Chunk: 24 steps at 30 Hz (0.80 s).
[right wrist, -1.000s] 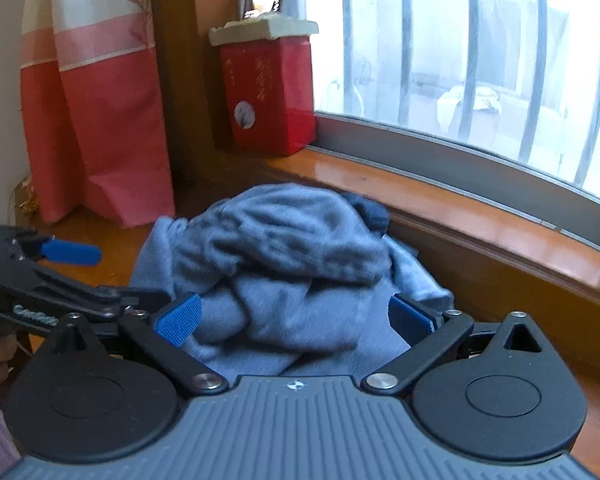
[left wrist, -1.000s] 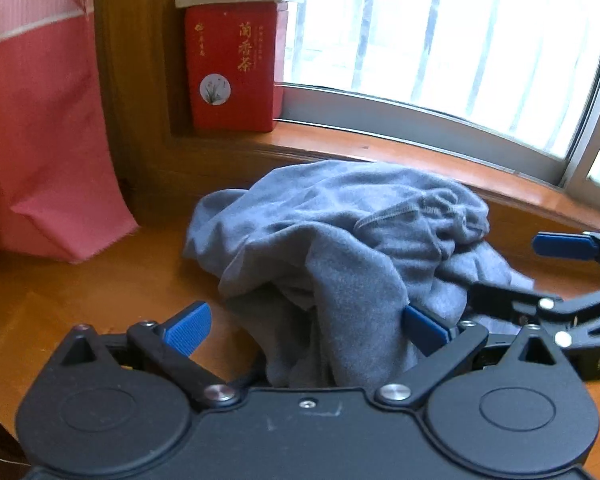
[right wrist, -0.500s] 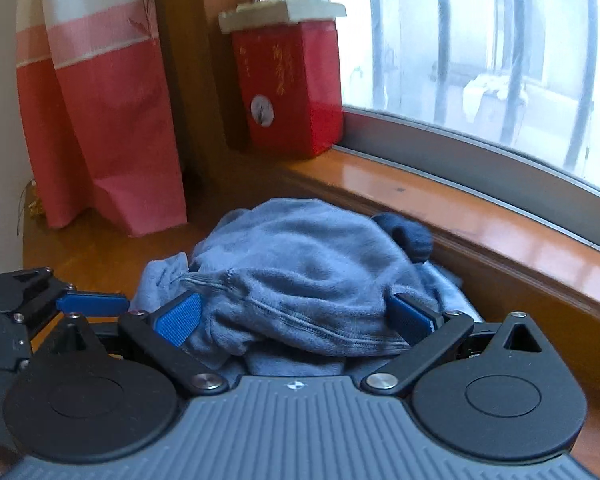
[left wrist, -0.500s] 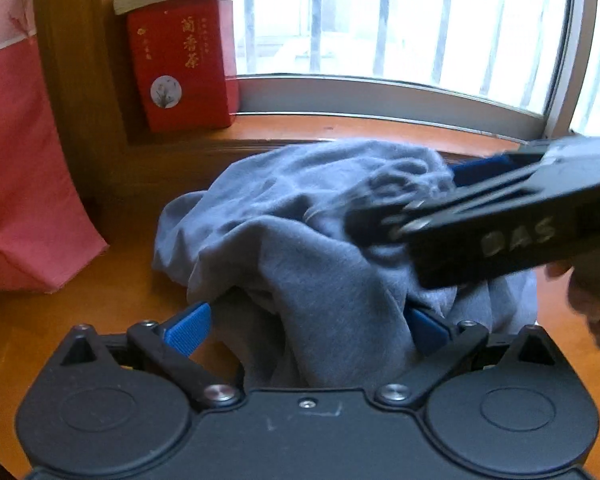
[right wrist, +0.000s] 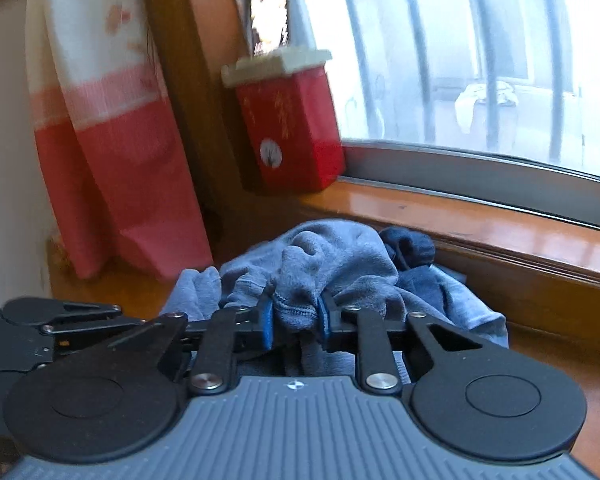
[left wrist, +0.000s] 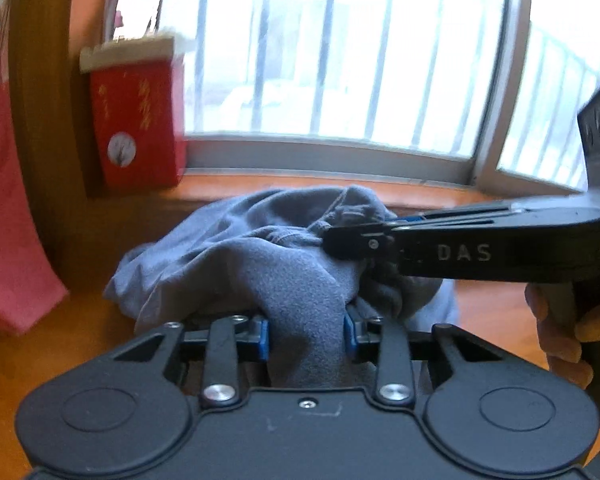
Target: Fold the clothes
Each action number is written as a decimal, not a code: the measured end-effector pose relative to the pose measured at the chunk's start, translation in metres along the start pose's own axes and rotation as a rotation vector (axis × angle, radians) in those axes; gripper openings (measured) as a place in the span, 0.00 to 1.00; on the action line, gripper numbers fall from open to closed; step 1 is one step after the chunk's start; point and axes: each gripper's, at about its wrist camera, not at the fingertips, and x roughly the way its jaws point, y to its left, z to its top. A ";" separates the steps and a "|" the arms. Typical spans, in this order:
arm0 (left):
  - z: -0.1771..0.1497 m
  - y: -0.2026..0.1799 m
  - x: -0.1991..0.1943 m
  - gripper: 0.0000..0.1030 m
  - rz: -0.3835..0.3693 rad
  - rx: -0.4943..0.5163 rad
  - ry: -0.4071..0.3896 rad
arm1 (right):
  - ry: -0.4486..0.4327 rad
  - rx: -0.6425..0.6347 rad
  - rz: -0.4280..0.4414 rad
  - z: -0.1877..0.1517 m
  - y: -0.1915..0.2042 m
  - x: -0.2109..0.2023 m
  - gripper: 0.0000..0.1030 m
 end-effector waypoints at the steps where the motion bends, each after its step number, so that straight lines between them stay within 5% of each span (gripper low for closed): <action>1: 0.005 -0.009 -0.008 0.30 -0.008 0.024 -0.028 | -0.029 0.014 0.000 0.001 -0.002 -0.012 0.21; 7: 0.028 -0.082 -0.044 0.30 -0.099 0.176 -0.180 | -0.212 0.028 -0.039 0.006 -0.023 -0.103 0.21; 13: 0.032 -0.181 -0.033 0.34 -0.309 0.277 -0.185 | -0.296 0.050 -0.212 -0.015 -0.072 -0.200 0.21; 15: 0.028 -0.218 -0.019 0.37 -0.384 0.306 -0.149 | -0.283 0.092 -0.286 -0.031 -0.097 -0.225 0.21; 19: 0.006 -0.285 0.018 0.73 -0.469 0.351 -0.026 | -0.213 0.185 -0.440 -0.071 -0.150 -0.259 0.22; 24: -0.028 -0.347 0.042 0.81 -0.398 0.458 0.086 | 0.018 0.333 -0.616 -0.136 -0.230 -0.255 0.59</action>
